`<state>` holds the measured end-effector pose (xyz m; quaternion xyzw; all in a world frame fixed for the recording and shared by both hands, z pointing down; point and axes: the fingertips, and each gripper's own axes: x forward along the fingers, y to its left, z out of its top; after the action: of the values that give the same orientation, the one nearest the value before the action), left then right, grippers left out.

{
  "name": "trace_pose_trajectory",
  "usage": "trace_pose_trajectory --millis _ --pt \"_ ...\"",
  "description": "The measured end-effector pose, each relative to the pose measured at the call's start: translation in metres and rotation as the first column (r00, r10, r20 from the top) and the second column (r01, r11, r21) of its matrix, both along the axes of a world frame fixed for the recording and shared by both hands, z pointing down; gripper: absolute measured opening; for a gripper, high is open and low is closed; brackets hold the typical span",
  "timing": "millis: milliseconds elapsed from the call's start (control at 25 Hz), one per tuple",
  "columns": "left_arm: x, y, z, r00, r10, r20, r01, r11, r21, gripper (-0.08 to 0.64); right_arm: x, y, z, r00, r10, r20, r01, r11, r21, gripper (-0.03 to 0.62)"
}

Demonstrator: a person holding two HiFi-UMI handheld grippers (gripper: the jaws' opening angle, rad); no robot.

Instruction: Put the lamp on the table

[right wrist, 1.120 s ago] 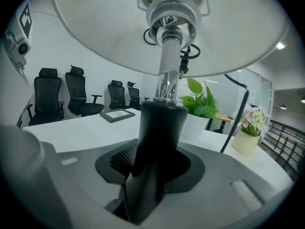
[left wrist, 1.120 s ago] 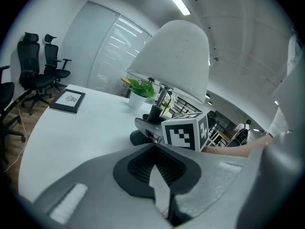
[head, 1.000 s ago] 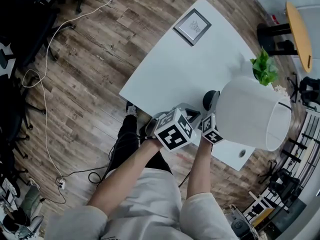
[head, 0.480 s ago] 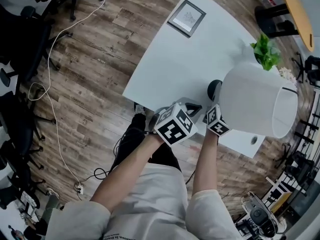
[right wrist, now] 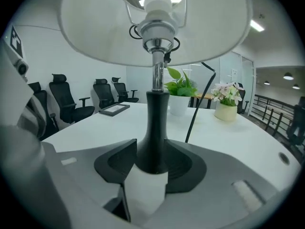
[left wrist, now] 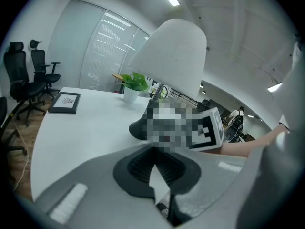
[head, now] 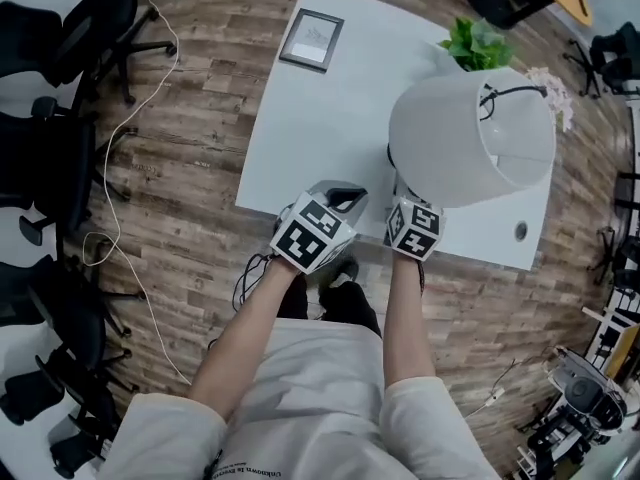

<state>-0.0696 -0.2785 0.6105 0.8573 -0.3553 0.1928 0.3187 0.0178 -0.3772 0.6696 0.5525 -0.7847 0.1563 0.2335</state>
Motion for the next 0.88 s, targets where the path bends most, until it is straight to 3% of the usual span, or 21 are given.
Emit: trace_pose_trajectory --millis 160,480,560,760,880 --pt "-0.001 0.006 -0.010 0.998 -0.063 0.015 0.062 0.998 0.030 0.001 -0.017 0.047 0.000 0.995 -0.088 0.035 0.090 0.994 -0.064 0.176" --pt "0.011 0.033 -0.040 0.978 -0.209 0.030 0.204 0.972 0.117 0.001 0.001 0.119 -0.053 0.983 -0.144 0.109 0.145 0.989 0.005 0.156" --pt "0.016 0.041 -0.046 0.977 -0.206 0.051 0.197 0.970 0.145 0.001 0.011 0.131 -0.067 0.980 -0.153 0.126 0.151 0.988 0.020 0.149" --pt "0.041 0.066 -0.055 0.983 -0.116 0.141 0.088 0.978 0.190 0.001 0.050 0.151 -0.087 0.973 -0.176 0.146 0.172 0.984 0.039 0.138" --pt "0.051 0.084 -0.063 0.976 -0.122 0.178 0.088 0.978 0.189 0.001 0.067 0.160 -0.096 0.968 -0.179 0.179 0.173 0.984 0.044 0.132"
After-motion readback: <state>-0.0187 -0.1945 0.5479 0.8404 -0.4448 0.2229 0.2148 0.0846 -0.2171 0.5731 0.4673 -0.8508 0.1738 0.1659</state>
